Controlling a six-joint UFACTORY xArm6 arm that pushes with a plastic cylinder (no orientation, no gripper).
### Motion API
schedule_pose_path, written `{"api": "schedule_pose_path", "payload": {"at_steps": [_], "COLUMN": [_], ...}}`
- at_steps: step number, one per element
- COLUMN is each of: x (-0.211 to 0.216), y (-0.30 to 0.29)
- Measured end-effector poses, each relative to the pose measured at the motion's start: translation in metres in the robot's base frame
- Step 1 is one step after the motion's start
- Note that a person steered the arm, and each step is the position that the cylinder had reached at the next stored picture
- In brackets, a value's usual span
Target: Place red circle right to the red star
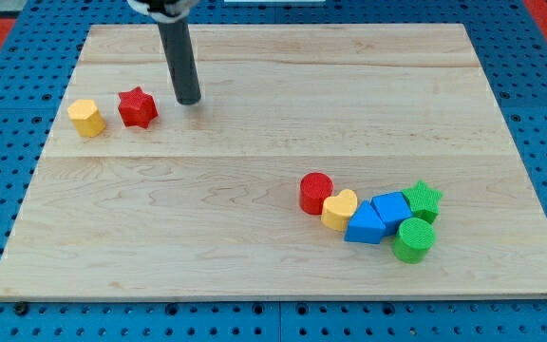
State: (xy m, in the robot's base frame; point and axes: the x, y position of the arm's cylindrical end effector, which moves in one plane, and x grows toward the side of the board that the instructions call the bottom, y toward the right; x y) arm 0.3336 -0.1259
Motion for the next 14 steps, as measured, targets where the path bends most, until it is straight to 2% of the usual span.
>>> {"api": "schedule_pose_path", "payload": {"at_steps": [2,3,4,5,6,7,8,9,10,12,14], "x": [0.01,0.006,0.013,0.108,0.18,0.208,0.208,0.186,0.14,0.078,0.077], "y": [-0.067,-0.058,0.01,0.06,0.05,0.113,0.162,0.196,0.203,0.116,0.126]}}
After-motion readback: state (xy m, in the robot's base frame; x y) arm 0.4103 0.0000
